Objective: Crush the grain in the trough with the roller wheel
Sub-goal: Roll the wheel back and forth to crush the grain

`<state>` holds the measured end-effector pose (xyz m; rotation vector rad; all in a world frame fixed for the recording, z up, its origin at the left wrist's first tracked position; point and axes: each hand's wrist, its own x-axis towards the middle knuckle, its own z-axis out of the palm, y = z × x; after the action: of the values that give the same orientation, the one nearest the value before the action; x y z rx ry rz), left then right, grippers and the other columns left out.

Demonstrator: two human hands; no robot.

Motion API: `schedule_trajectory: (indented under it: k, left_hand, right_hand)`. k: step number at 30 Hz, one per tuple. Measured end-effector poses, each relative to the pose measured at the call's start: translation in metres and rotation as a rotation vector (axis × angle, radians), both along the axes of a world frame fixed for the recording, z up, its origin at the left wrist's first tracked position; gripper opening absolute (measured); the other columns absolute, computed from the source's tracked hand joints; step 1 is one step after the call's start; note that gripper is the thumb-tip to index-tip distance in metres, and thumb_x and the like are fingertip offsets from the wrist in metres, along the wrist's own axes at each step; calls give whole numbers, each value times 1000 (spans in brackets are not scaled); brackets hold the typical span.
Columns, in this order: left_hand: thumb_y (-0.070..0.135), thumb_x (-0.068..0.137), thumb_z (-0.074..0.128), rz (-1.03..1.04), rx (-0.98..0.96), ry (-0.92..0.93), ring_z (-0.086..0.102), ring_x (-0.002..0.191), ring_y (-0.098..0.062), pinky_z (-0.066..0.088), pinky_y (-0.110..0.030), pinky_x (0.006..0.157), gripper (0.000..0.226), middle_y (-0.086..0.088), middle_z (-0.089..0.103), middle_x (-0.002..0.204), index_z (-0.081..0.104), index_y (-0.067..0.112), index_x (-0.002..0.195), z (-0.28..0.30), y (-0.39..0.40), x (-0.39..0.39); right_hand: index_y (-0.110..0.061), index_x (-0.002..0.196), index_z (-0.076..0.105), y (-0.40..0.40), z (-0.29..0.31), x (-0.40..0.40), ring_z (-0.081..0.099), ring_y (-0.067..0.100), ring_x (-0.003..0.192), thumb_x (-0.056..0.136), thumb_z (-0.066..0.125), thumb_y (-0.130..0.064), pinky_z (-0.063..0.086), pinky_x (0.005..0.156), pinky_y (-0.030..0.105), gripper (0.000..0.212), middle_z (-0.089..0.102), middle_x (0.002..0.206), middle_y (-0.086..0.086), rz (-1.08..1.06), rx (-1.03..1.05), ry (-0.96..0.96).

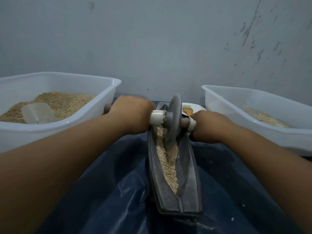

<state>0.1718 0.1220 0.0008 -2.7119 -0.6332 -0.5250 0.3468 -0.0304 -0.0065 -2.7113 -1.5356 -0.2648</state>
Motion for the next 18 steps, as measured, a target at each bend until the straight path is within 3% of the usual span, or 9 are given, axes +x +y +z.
schedule_trajectory:
  k: [4, 8, 11, 14, 18]
  left_hand:
    - [38, 80, 64, 21, 83, -78, 28, 49, -6, 17, -26, 48, 29, 11, 31, 59, 35, 33, 77, -14, -2, -11]
    - [38, 81, 63, 45, -63, -27, 41, 61, -14, 29, -29, 59, 22, 11, 37, 64, 41, 32, 81, -7, -3, -6]
    - [35, 81, 63, 51, -65, -17, 45, 66, -15, 32, -29, 59, 20, 10, 38, 65, 44, 32, 85, -6, -8, -11]
    - [35, 82, 64, 63, -25, -39, 43, 62, -12, 18, -24, 47, 19, 11, 38, 64, 46, 33, 87, -11, -15, -22]
    - [38, 82, 63, 107, 42, -68, 29, 52, -5, 11, -23, 45, 22, 10, 35, 62, 42, 33, 84, -13, -21, -24]
  right_hand:
    - [-31, 68, 47, -6, -6, -4, 49, 7, 60, 66, 65, -36, 31, 49, 23, 19, 55, 68, -11, 11, 19, -66]
    - [-32, 78, 53, 4, 2, -9, 43, 12, 63, 71, 62, -35, 27, 51, 24, 12, 49, 72, -13, -26, 32, -94]
    - [-29, 71, 47, 0, 5, -12, 44, 10, 62, 70, 63, -33, 30, 52, 24, 16, 48, 71, -12, -10, 18, -86]
    - [-29, 70, 45, -11, 3, -16, 50, 10, 63, 68, 64, -32, 32, 51, 24, 19, 54, 72, -10, 11, -35, -73]
    - [-30, 73, 47, -16, -2, -18, 51, 9, 63, 71, 63, -35, 32, 49, 24, 17, 56, 71, -10, 7, -10, -97]
